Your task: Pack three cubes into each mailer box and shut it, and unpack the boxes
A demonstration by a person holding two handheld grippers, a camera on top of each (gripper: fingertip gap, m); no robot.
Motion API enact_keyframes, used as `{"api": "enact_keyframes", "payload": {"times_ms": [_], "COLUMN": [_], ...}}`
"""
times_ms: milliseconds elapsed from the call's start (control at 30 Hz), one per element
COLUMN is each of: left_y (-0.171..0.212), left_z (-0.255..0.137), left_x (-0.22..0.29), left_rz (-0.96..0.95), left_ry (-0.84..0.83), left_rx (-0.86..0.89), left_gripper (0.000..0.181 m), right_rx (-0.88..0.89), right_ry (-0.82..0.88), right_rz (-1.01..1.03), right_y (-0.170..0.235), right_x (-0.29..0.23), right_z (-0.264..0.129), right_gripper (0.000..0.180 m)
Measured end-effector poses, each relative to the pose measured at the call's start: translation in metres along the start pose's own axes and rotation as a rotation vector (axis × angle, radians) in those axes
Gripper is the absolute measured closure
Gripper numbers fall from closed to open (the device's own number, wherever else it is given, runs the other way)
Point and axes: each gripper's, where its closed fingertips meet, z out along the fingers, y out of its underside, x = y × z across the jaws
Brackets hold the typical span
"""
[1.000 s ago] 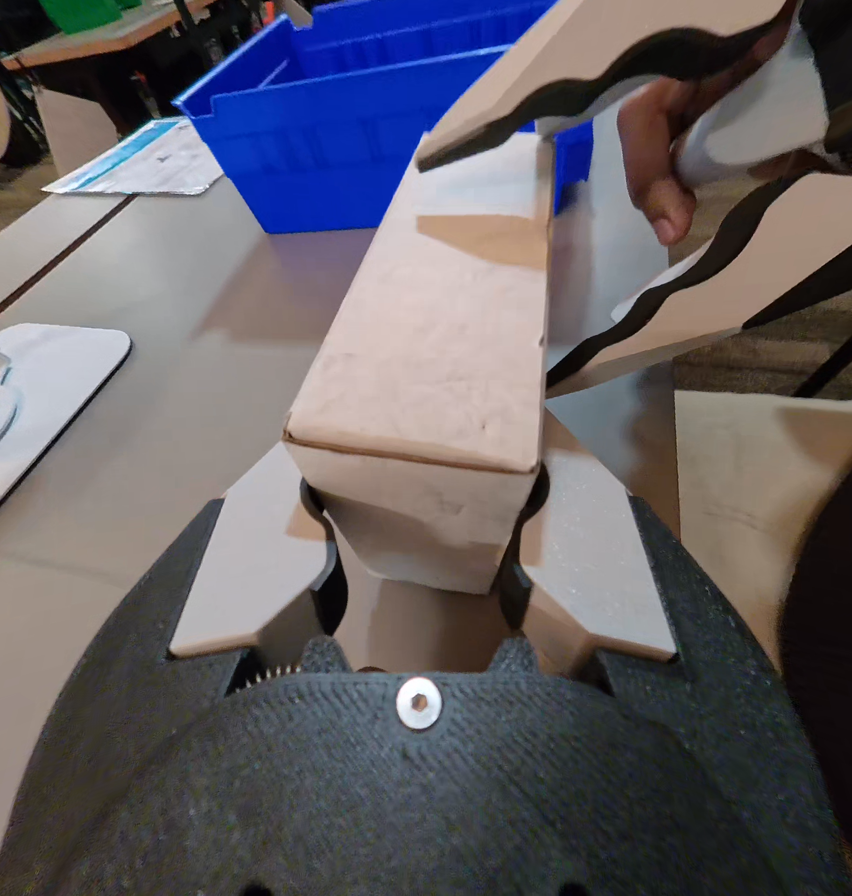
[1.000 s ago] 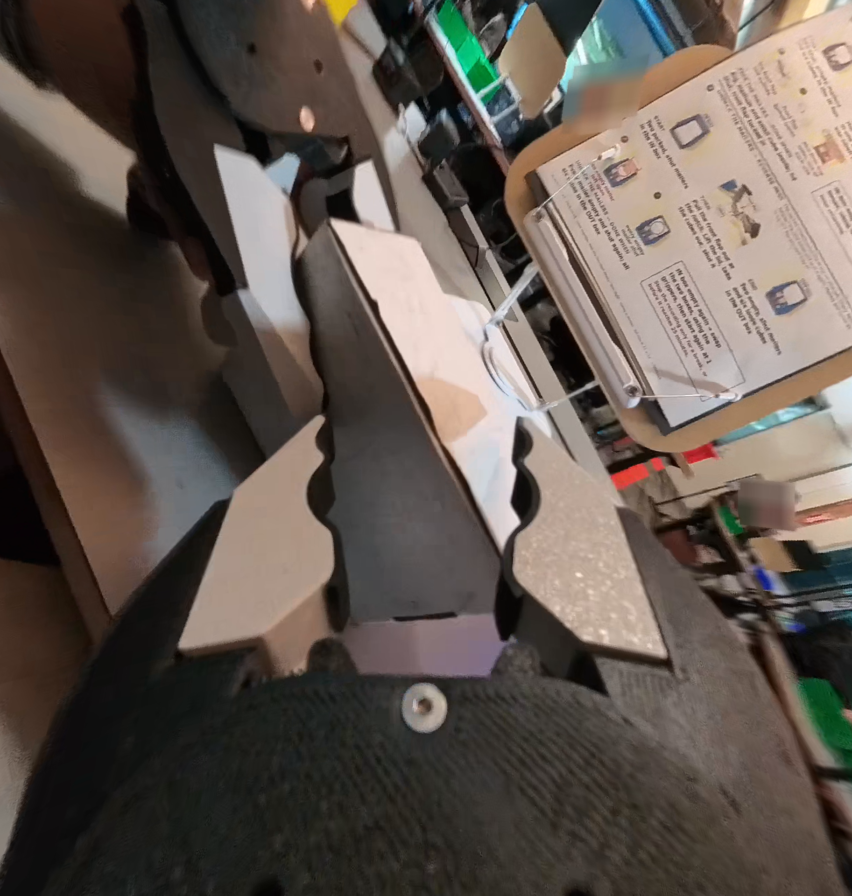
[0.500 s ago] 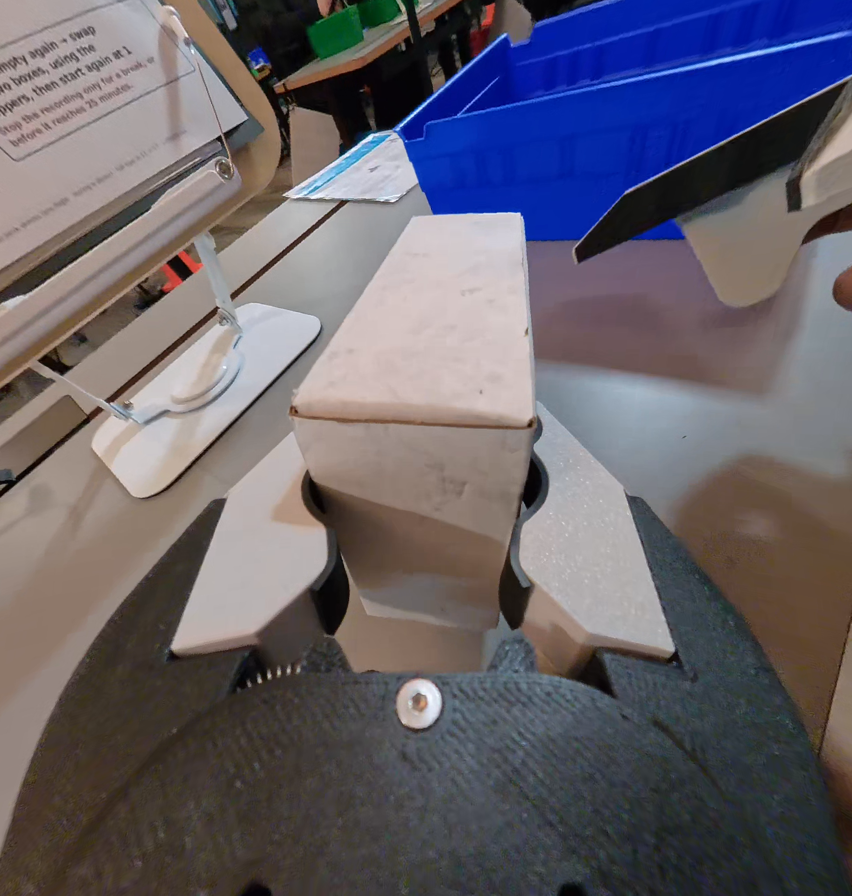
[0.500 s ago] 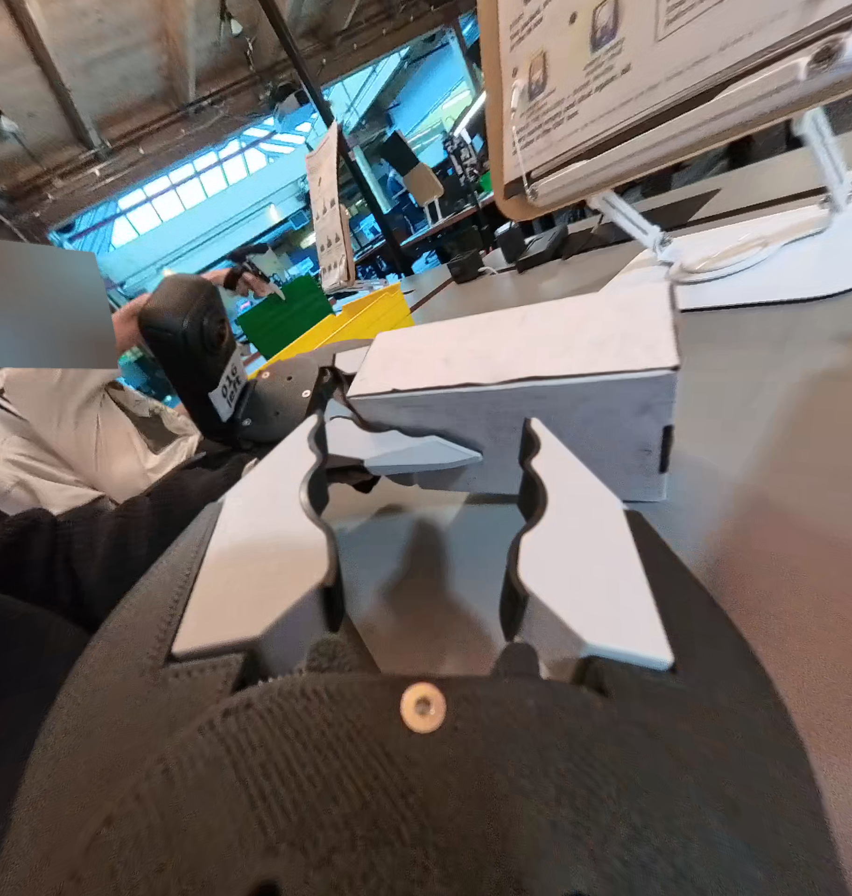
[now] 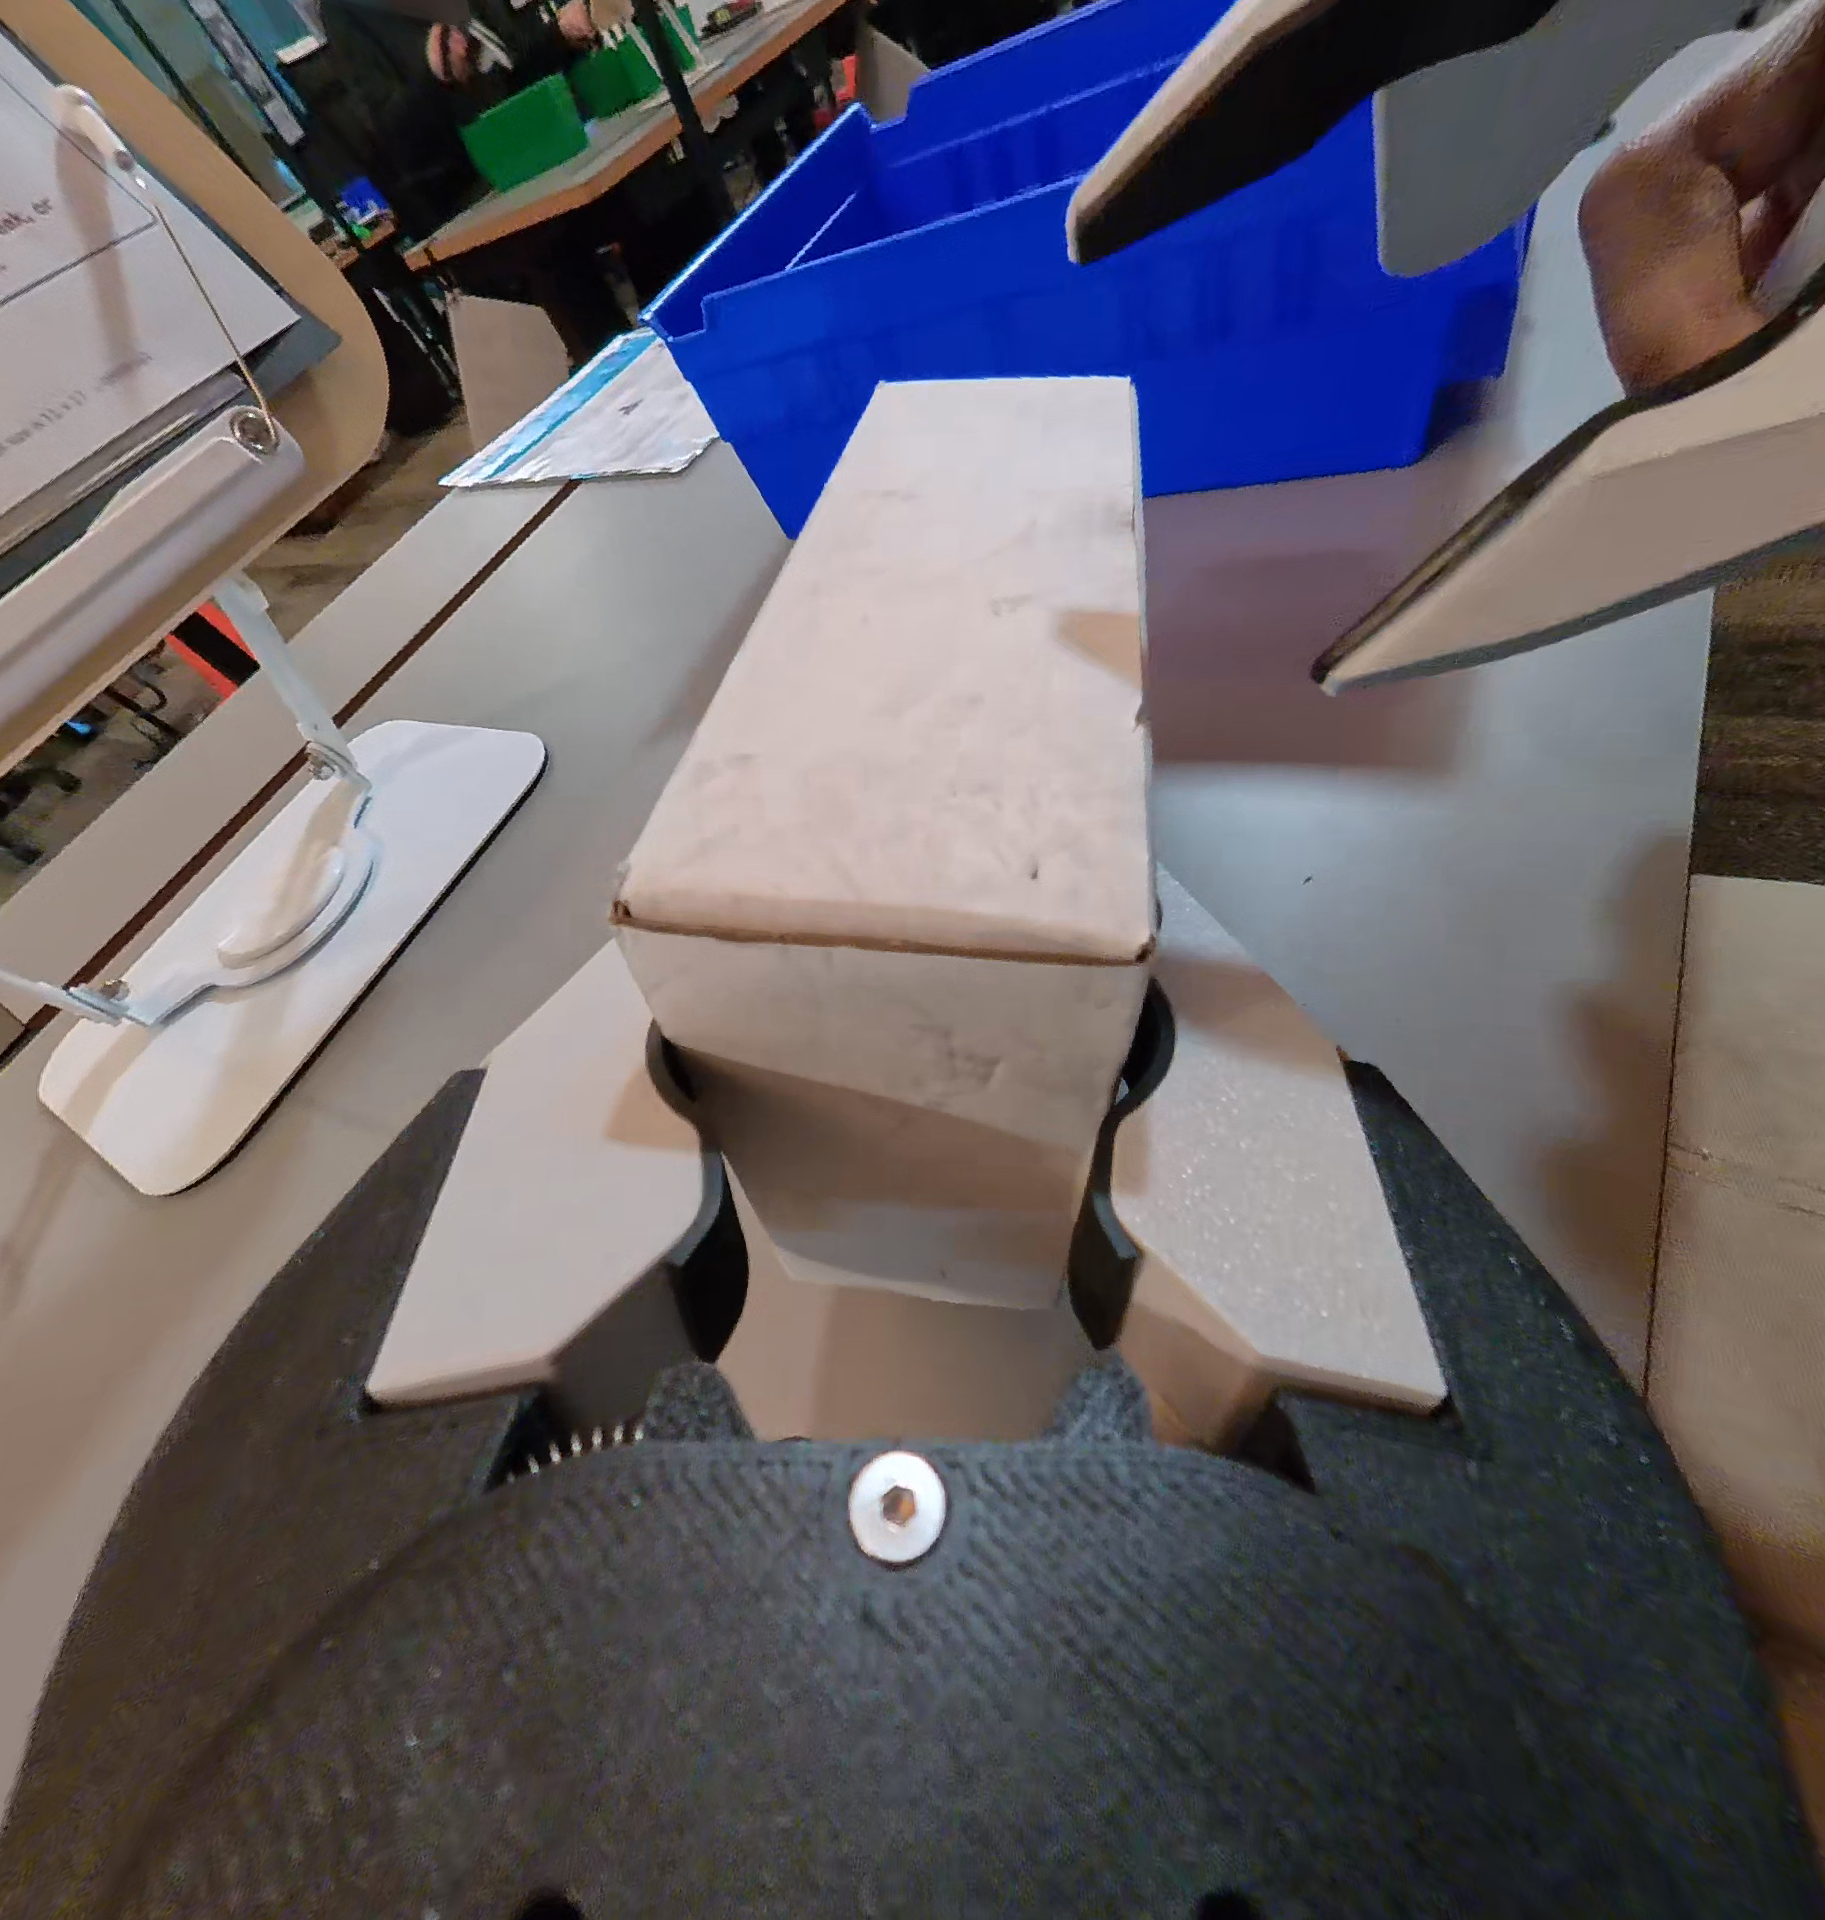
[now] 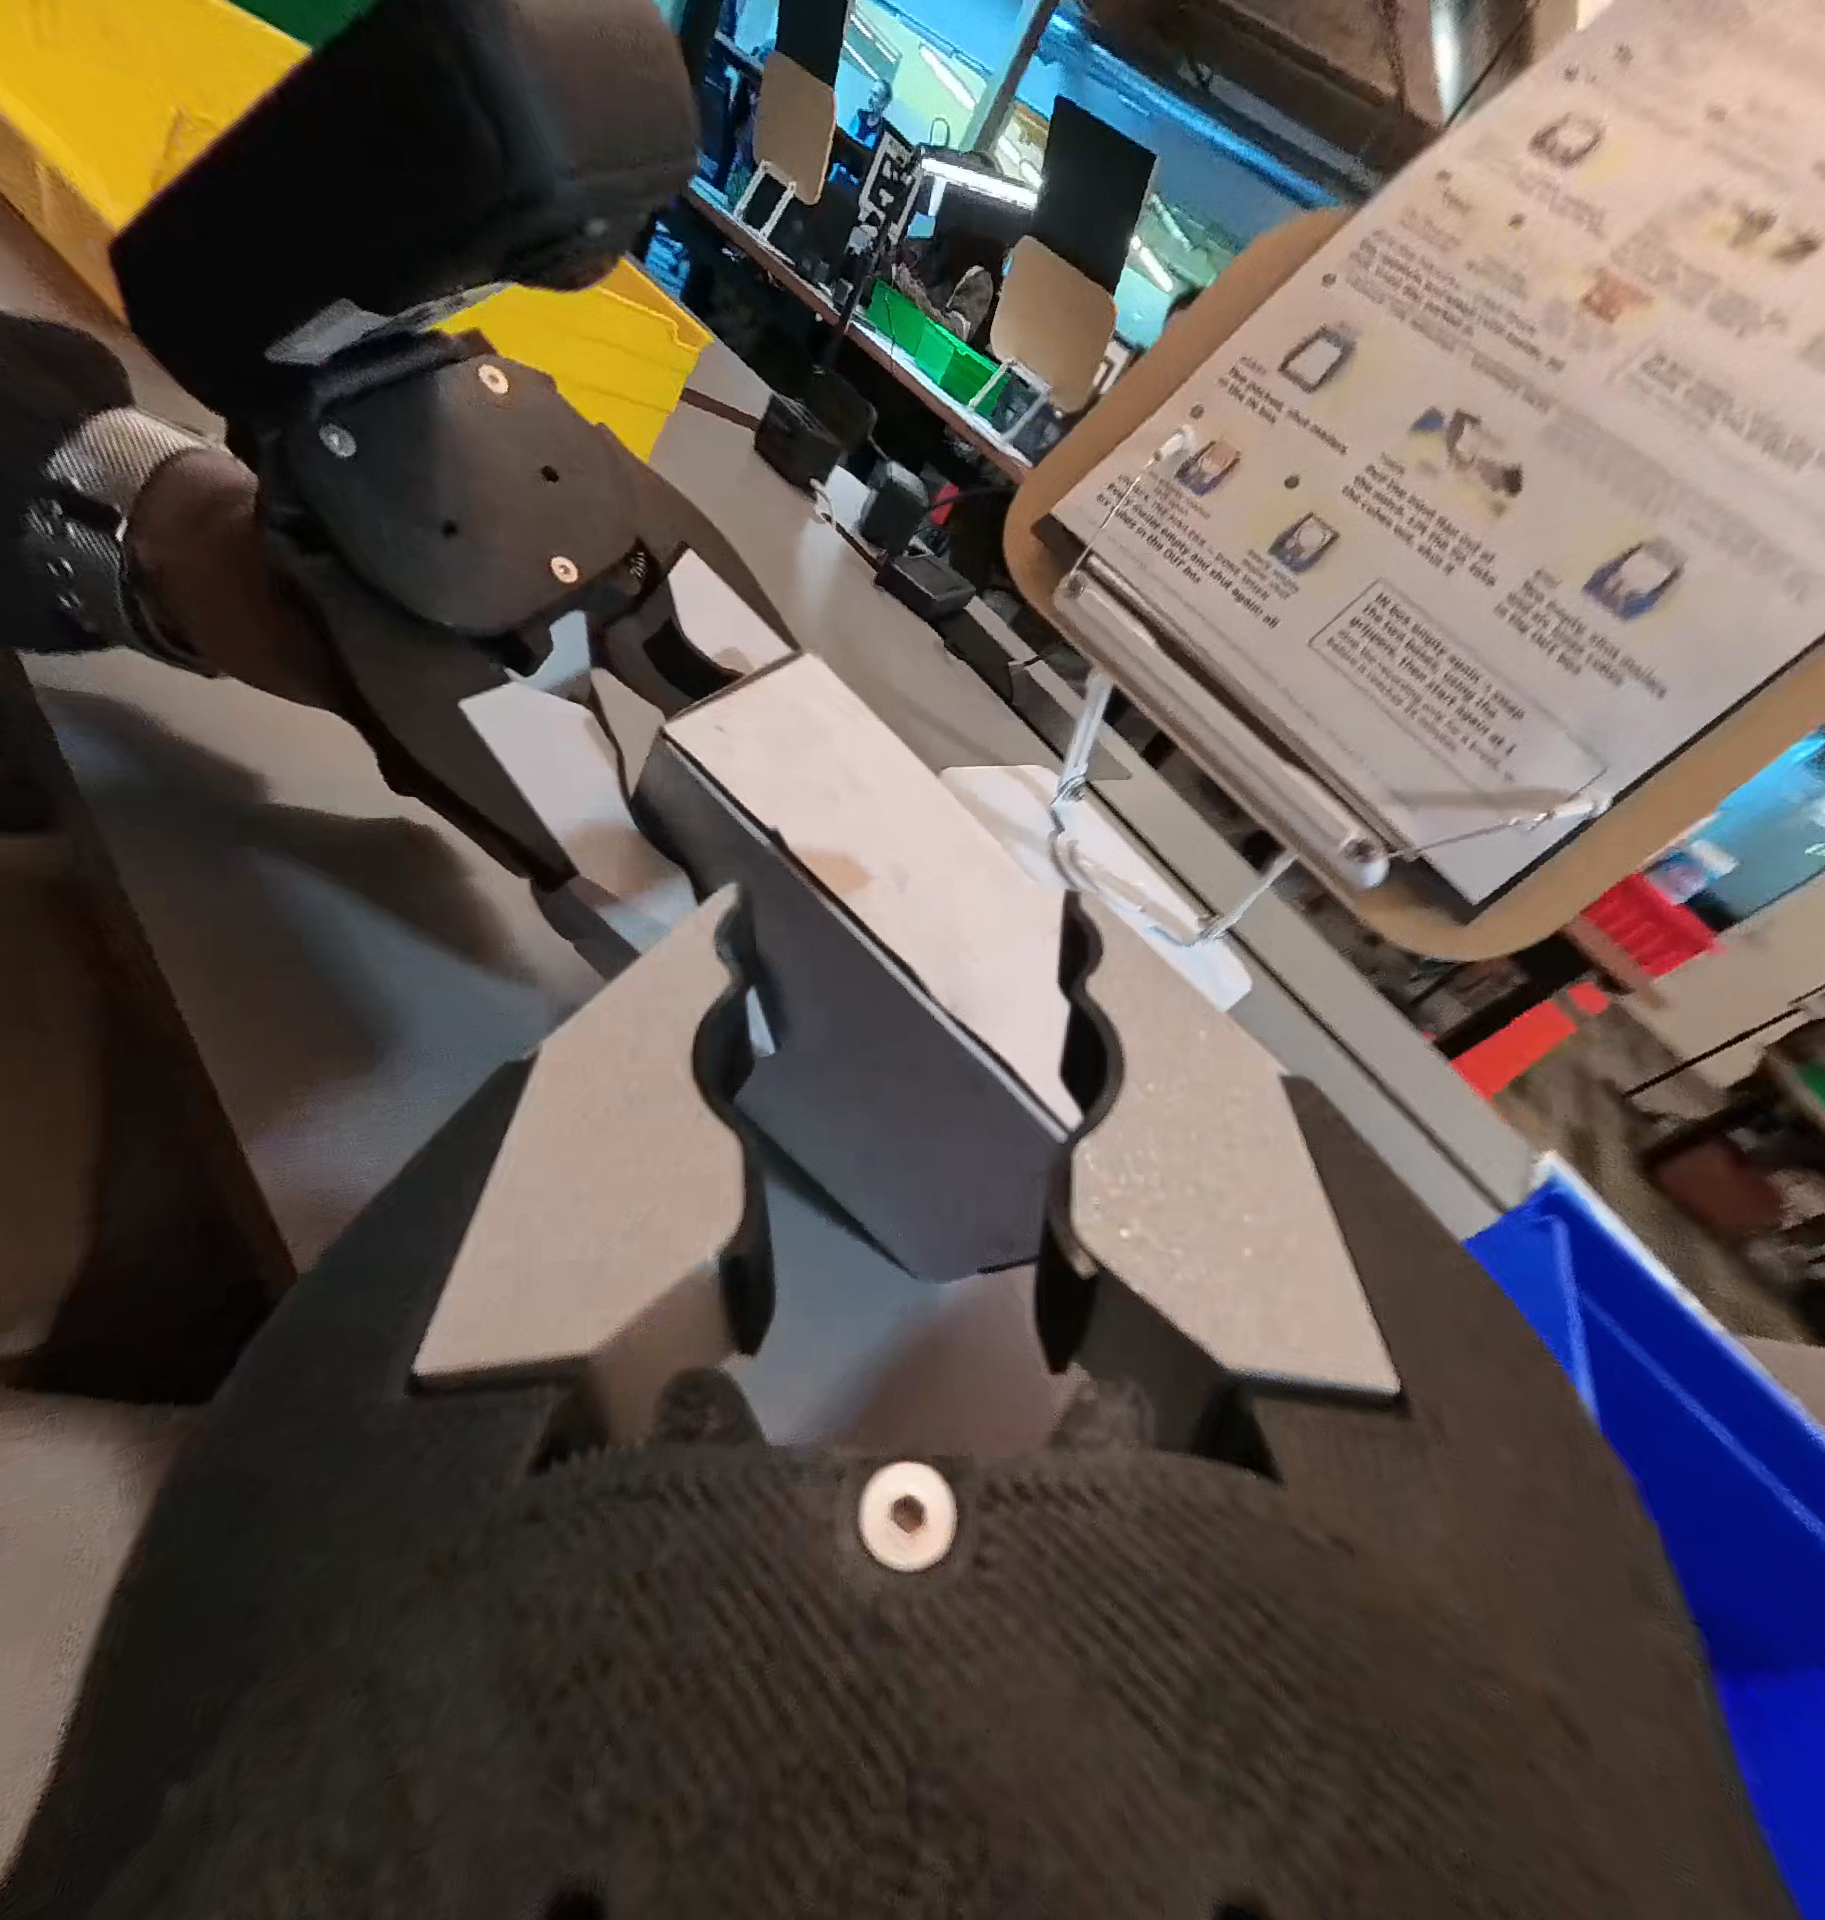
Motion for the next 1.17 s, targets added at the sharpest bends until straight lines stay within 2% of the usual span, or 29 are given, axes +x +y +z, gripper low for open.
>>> {"api": "enact_keyframes", "payload": {"times_ms": [300,433,567,800,900,967,1167], "left_y": [-0.006,-0.006,-0.006,-0.003,-0.004,-0.005,0.000], "left_z": [-0.001,-0.001,-0.001,-0.003,-0.004,-0.004,-0.004], "left_x": [0.009,0.010,0.009,0.001,0.000,0.000,-0.002], "left_rz": [0.163,0.170,0.192,0.376,0.436,0.408,0.444], "left_ry": [-0.046,-0.050,-0.062,-0.167,-0.209,-0.208,-0.224], "left_rx": [0.002,-0.002,-0.014,-0.076,-0.109,-0.114,-0.184], "left_gripper": [0.103,0.103,0.103,0.103,0.104,0.104,0.104], "right_rx": [-0.017,-0.024,-0.037,-0.084,-0.092,-0.090,-0.097], "right_ry": [0.044,0.064,0.109,0.153,0.162,0.189,0.204], "right_rz": [-0.149,-0.222,-0.397,-0.639,-0.699,-0.720,-0.712], "right_y": [-0.002,-0.003,-0.007,-0.007,-0.006,-0.008,-0.010], "right_x": [-0.003,-0.004,-0.007,-0.016,-0.017,-0.014,-0.013], "right_z": [0.000,-0.001,-0.002,-0.002,-0.003,-0.003,-0.004], "right_gripper": [0.122,0.121,0.121,0.117,0.117,0.117,0.110]}}
